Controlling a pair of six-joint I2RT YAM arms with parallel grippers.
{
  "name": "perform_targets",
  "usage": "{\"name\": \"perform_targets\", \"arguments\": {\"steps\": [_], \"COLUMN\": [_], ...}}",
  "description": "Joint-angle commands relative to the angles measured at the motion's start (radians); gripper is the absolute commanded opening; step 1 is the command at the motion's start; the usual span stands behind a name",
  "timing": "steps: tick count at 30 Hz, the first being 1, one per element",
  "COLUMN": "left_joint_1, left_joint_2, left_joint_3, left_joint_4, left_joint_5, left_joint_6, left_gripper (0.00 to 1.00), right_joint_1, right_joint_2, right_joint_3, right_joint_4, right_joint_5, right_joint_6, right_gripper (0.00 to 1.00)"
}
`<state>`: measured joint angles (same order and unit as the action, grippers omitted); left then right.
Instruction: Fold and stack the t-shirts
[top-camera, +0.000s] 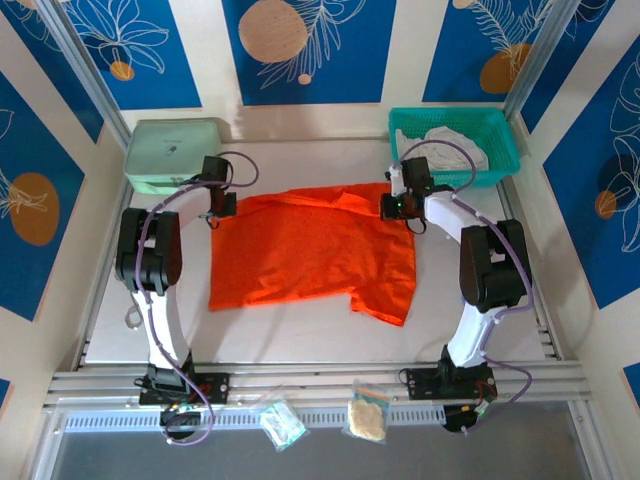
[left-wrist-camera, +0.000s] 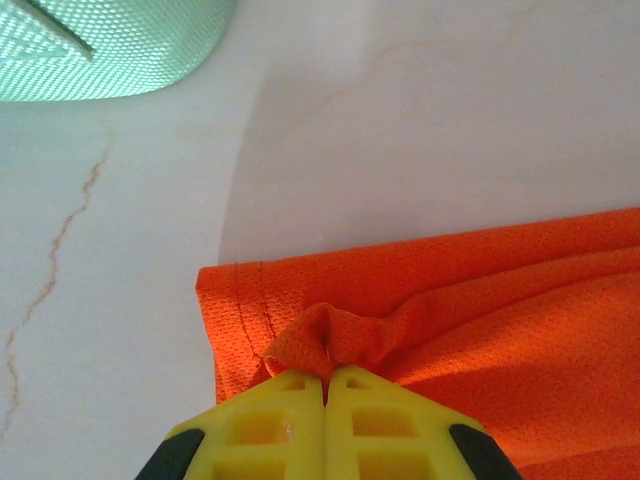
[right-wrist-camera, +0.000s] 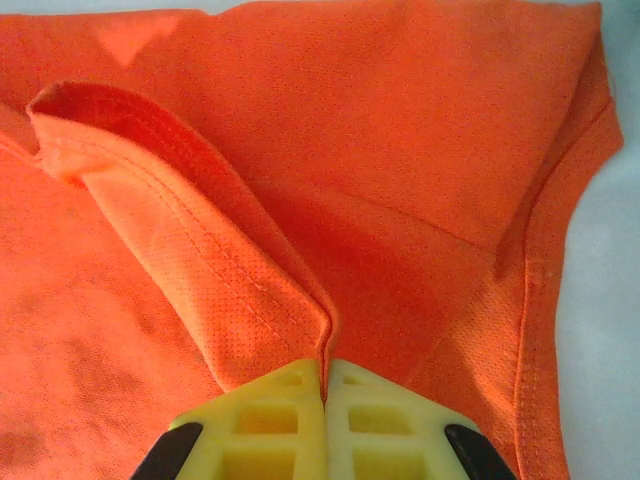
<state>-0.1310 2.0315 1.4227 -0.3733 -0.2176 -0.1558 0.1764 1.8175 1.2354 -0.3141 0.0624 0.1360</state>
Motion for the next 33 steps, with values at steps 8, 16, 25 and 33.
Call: {"name": "perform_targets", "arguments": {"steps": [8, 16, 25, 33], "left_joint_1": [0.011, 0.004, -0.001, 0.000], "left_joint_2": [-0.093, -0.240, -0.506, -0.696], "left_joint_3": [-0.039, -0.065, -0.138, -0.210], "left_joint_4": [0.034, 0.046, -0.006, -0.086], "left_joint_5": [-0.063, -0.039, -0.032, 0.000], "left_joint_6": [-0.017, -0.005, -0.038, -0.094], "left_gripper": [0.01, 0.49, 0.65, 0.75], "right_joint_1": [-0.013, -0.002, 0.052, 0.074], "right_joint_2": [0.014, -0.006, -0.102, -0.106], "right_joint_3": [0.019, -0.005, -0.047, 0.100], "right_joint_4": [-0.063, -0.110, -0.237, -0.273], "right_joint_5": [0.034, -0.080, -0.098, -0.132], "right_joint_6": [0.037, -0.001, -0.033, -0.029], "right_gripper": [0.00, 0.10, 0.50, 0.49]}}
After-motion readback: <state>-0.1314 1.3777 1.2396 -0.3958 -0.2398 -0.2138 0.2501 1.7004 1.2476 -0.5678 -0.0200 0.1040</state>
